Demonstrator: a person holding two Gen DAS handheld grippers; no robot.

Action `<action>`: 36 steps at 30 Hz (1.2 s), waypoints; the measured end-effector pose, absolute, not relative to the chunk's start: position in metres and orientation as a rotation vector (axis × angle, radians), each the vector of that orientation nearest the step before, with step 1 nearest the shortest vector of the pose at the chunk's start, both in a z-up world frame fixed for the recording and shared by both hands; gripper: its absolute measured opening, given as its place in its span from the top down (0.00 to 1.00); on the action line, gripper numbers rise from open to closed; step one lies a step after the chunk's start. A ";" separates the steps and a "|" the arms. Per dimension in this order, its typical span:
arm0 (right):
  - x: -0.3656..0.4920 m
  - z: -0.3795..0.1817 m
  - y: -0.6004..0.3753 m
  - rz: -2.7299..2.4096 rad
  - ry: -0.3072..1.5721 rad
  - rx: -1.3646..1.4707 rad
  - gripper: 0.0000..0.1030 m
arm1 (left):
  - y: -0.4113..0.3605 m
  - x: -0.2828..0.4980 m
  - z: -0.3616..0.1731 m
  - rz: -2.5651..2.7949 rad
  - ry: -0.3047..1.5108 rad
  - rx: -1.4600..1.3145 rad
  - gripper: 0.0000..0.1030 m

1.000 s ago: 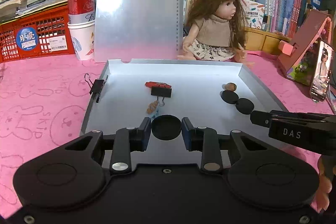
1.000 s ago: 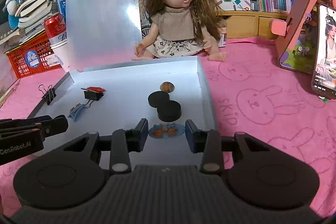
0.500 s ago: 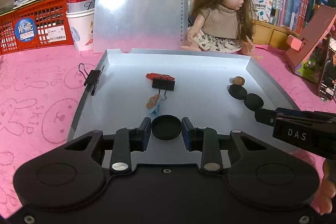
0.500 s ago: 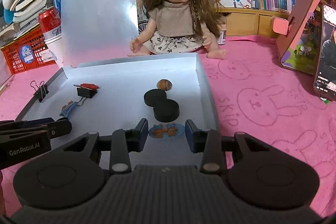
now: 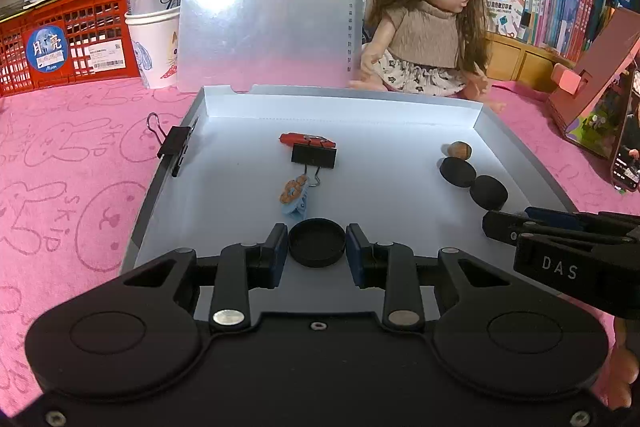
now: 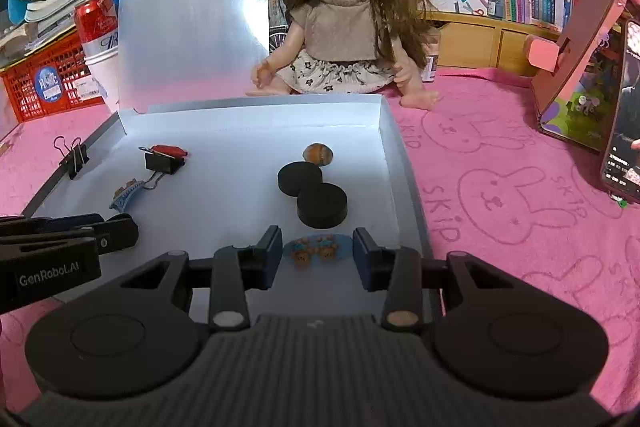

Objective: Organize rigid objects
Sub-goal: 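Lower both tools into the box and open them to release the objects, then grasp the brown walnut with the left tool while the right tool moves toward the red crayon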

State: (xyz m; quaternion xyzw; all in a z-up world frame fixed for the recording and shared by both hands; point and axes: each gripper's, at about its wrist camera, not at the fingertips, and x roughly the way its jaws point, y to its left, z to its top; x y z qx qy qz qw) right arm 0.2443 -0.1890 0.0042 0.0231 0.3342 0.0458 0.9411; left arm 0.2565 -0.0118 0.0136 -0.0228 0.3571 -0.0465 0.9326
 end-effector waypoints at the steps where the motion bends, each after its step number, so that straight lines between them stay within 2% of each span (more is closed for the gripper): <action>1: 0.245 0.004 -0.189 0.094 0.683 0.050 0.54 | -0.012 0.257 0.014 -0.095 0.732 -0.050 0.71; 4: 0.245 0.006 -0.191 0.094 0.681 0.070 0.53 | -0.010 0.257 0.015 -0.096 0.740 -0.063 0.70; 5: 0.245 0.006 -0.191 0.094 0.680 0.077 0.50 | -0.010 0.257 0.016 -0.097 0.743 -0.068 0.70; 6: 0.244 0.007 -0.192 0.095 0.676 0.081 0.43 | -0.009 0.257 0.016 -0.099 0.744 -0.073 0.70; 8: 0.241 0.009 -0.193 0.101 0.666 0.087 0.40 | -0.008 0.254 0.019 -0.105 0.739 -0.079 0.59; 12: 0.233 0.016 -0.197 0.114 0.636 0.095 0.33 | -0.006 0.245 0.030 -0.122 0.707 -0.081 0.53; 14: 0.227 0.021 -0.201 0.131 0.617 0.097 0.30 | -0.005 0.237 0.037 -0.142 0.691 -0.075 0.47; 22: 0.168 0.034 -0.210 0.236 0.497 0.020 0.18 | 0.004 0.177 0.051 -0.186 0.597 -0.073 0.40; 36: 0.074 0.007 -0.239 0.395 0.463 -0.056 0.18 | 0.029 0.060 0.025 -0.174 0.577 -0.051 0.39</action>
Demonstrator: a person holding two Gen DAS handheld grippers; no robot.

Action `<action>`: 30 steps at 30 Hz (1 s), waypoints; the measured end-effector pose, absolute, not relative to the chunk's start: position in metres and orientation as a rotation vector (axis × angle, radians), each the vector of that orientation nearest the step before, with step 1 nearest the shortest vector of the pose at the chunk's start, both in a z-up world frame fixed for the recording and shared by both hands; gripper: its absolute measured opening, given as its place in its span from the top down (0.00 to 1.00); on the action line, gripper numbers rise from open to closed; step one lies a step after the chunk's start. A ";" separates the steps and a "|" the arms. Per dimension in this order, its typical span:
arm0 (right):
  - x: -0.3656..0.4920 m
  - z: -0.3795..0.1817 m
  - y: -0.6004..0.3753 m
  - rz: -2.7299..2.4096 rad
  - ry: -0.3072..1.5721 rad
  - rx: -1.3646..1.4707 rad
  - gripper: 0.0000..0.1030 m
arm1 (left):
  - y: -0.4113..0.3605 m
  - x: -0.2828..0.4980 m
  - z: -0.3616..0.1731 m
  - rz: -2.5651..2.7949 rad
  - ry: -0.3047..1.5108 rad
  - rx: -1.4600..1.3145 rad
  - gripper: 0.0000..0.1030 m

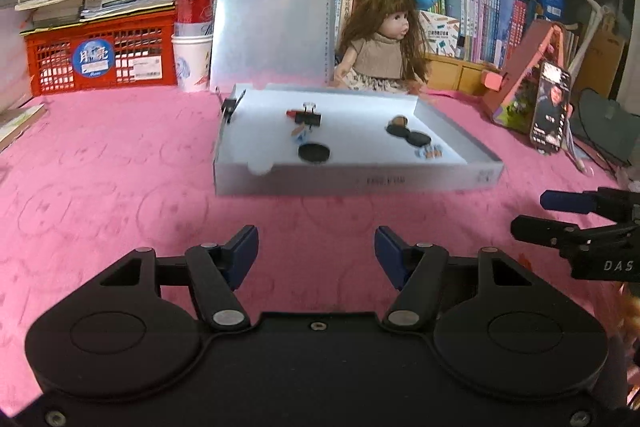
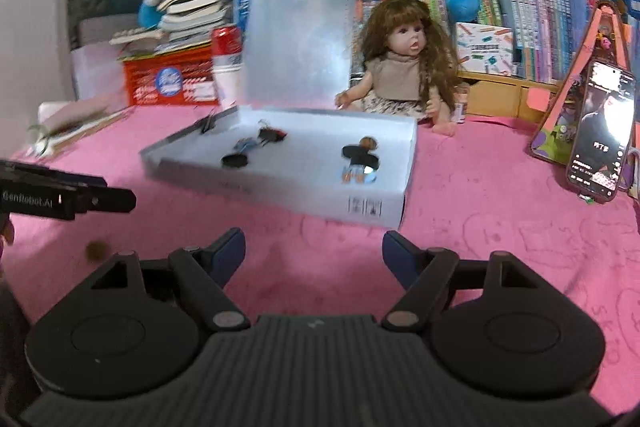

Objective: Organize rigid objects
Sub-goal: 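Grasp the brown walnut with the left tool while the right tool moves toward the red crayon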

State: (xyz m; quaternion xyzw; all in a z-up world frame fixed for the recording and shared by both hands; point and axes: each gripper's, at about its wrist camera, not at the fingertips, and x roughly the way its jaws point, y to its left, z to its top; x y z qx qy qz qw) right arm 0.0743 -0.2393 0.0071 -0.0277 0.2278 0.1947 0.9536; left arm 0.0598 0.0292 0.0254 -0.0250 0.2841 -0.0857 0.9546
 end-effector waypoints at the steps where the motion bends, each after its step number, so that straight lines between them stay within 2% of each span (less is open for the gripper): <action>1: 0.072 0.007 -0.242 0.416 0.472 -0.066 0.18 | 0.030 0.055 0.024 -0.175 0.580 -0.049 0.39; 6: 0.064 0.008 -0.252 0.514 0.521 -0.156 0.18 | 0.029 0.035 0.018 -0.204 0.595 -0.022 0.44; 10: 0.065 0.008 -0.251 0.592 0.552 -0.218 0.18 | 0.024 0.031 0.014 -0.228 0.615 -0.005 0.57; 15: 0.068 0.006 -0.240 0.690 0.586 -0.336 0.19 | 0.023 0.031 0.009 -0.235 0.639 -0.008 0.64; 20: 0.075 0.007 -0.232 0.753 0.633 -0.368 0.27 | 0.021 0.031 0.009 -0.229 0.634 0.013 0.82; 21: 0.076 0.008 -0.231 0.762 0.639 -0.371 0.32 | 0.021 0.031 0.009 -0.229 0.634 0.015 0.84; 25: 0.075 0.010 -0.228 0.787 0.651 -0.386 0.47 | 0.019 0.030 0.009 -0.227 0.627 0.031 0.84; 27: 0.075 0.010 -0.228 0.787 0.653 -0.385 0.48 | 0.018 0.030 0.009 -0.229 0.625 0.035 0.84; 30: 0.077 0.011 -0.228 0.777 0.648 -0.390 0.42 | 0.017 0.030 0.009 -0.235 0.625 0.038 0.84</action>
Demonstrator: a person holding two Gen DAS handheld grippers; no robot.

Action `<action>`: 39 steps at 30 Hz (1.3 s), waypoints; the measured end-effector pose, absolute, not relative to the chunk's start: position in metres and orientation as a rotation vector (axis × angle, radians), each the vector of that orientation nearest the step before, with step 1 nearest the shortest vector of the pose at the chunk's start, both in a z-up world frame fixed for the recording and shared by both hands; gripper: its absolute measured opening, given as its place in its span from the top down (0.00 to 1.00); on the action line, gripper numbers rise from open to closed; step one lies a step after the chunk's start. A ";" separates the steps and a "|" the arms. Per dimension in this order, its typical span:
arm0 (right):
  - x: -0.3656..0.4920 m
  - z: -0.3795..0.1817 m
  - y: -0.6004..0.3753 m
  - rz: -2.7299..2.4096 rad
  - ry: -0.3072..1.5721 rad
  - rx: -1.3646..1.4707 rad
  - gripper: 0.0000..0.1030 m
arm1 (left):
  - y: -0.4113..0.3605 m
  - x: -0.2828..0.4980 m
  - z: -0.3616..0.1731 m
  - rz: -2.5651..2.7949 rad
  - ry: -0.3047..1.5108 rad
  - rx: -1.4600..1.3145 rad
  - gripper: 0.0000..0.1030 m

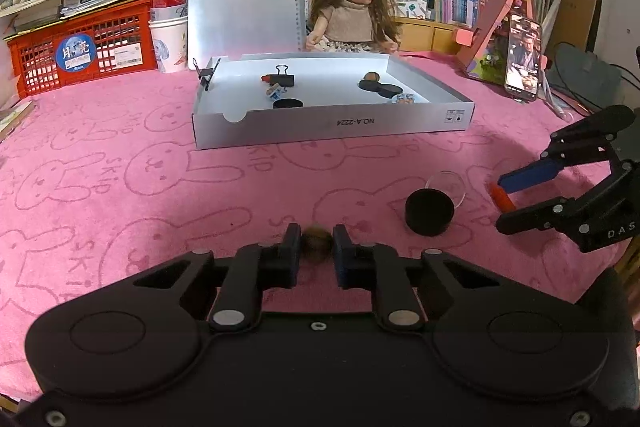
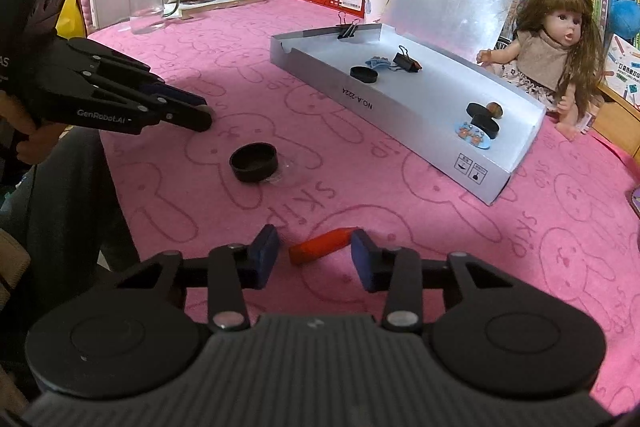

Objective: Organize rigid objects
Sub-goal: 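Grasp the brown walnut with the left tool while the right tool moves toward the red crayon, then lower the right tool around the red crayon while the left tool holds the walnut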

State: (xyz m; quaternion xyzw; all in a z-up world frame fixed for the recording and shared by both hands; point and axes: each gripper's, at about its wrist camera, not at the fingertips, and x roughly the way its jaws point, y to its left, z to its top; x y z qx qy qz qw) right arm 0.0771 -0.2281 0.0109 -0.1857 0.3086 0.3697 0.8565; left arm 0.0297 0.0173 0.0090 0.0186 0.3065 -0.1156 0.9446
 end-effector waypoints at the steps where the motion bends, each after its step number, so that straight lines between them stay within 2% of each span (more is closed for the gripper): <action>1: 0.080 0.011 -0.228 0.772 0.654 -0.388 0.38 | 0.017 0.029 0.009 -0.236 0.624 0.039 0.84; 16: 0.082 0.014 -0.255 0.525 0.677 -0.428 0.33 | 0.021 0.032 0.009 -0.233 0.622 0.019 0.84; 20: 0.080 0.015 -0.262 0.407 0.689 -0.340 0.33 | 0.021 0.034 0.009 -0.232 0.613 0.009 0.84; 26: 0.053 0.015 -0.265 0.345 0.637 -0.023 0.33 | 0.022 0.033 0.008 -0.222 0.595 -0.005 0.84; 33: 0.038 0.000 -0.224 0.240 0.529 -0.007 0.32 | 0.017 0.029 0.010 -0.192 0.564 -0.005 0.84; 39: 0.041 -0.014 -0.210 0.152 0.522 0.013 0.31 | 0.011 0.028 0.013 -0.179 0.539 0.011 0.84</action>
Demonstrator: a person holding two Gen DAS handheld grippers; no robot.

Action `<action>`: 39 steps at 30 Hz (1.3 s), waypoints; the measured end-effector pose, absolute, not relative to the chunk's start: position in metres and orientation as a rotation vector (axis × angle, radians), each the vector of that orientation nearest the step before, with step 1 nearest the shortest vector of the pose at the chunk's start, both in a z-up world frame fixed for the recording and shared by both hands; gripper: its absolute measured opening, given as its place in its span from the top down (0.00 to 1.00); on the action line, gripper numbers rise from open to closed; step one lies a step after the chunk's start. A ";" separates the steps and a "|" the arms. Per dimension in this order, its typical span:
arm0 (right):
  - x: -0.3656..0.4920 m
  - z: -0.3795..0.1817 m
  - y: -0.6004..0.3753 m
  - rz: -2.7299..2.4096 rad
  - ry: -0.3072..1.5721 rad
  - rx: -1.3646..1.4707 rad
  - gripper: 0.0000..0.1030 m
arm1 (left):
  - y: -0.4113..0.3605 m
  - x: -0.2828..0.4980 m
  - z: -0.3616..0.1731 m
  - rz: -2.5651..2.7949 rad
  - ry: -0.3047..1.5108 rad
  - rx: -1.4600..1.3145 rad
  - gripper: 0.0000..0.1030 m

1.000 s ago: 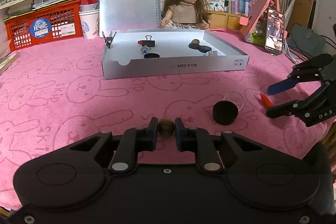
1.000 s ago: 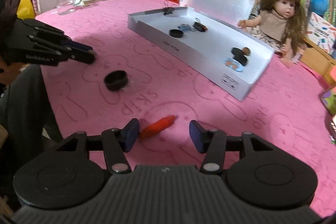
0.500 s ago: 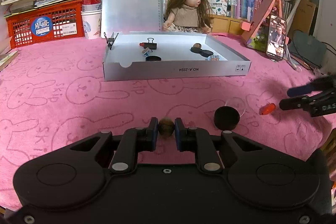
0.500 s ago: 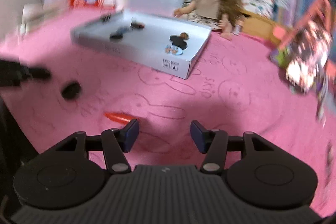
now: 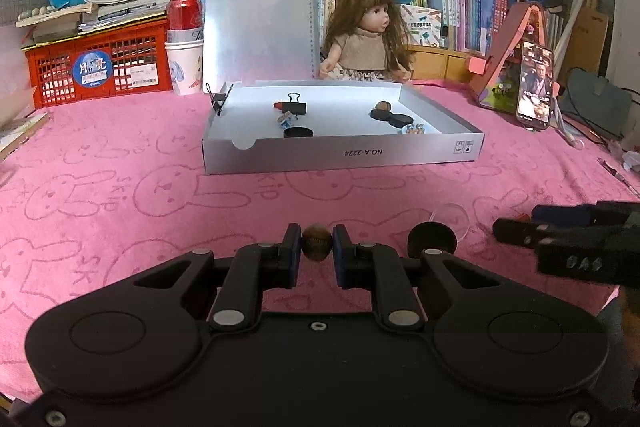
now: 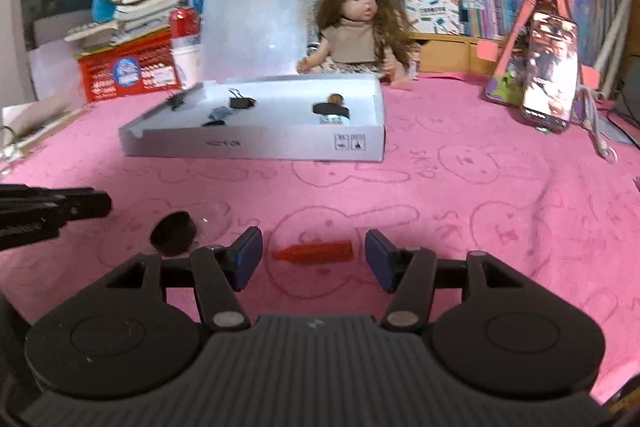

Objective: Organize rigid objects
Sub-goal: 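Lower the right tool around the red crayon while the left tool holds the walnut, then carry the walnut and red crayon in both tools over the white box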

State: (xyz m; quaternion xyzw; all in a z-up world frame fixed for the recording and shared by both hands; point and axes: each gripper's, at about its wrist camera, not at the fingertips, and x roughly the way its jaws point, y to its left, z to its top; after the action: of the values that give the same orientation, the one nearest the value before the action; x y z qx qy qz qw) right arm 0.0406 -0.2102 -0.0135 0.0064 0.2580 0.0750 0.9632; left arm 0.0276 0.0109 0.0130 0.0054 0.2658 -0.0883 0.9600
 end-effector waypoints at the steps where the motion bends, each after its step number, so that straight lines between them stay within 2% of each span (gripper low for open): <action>1: 0.039 -0.014 -0.208 0.145 0.515 -0.002 0.33 | 0.010 0.028 0.013 -0.177 0.538 0.011 0.84; 2: 0.038 -0.015 -0.206 0.146 0.510 -0.019 0.39 | 0.010 0.028 0.013 -0.175 0.538 0.011 0.84; 3: 0.037 -0.015 -0.204 0.146 0.505 -0.030 0.52 | 0.009 0.029 0.013 -0.173 0.538 0.011 0.84; 24: 0.101 0.034 -0.211 0.112 0.484 0.120 0.52 | -0.002 0.102 0.063 -0.189 0.513 -0.063 0.84; 39: 0.183 0.035 -0.206 0.070 0.621 0.141 0.52 | 0.003 0.192 0.053 -0.166 0.663 -0.073 0.84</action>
State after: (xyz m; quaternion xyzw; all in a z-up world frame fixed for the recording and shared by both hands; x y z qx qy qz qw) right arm 0.1831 -0.2058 0.0355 0.0691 0.3053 0.0345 0.9491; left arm 0.1924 0.0030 0.0535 -0.0358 0.3250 -0.0816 0.9415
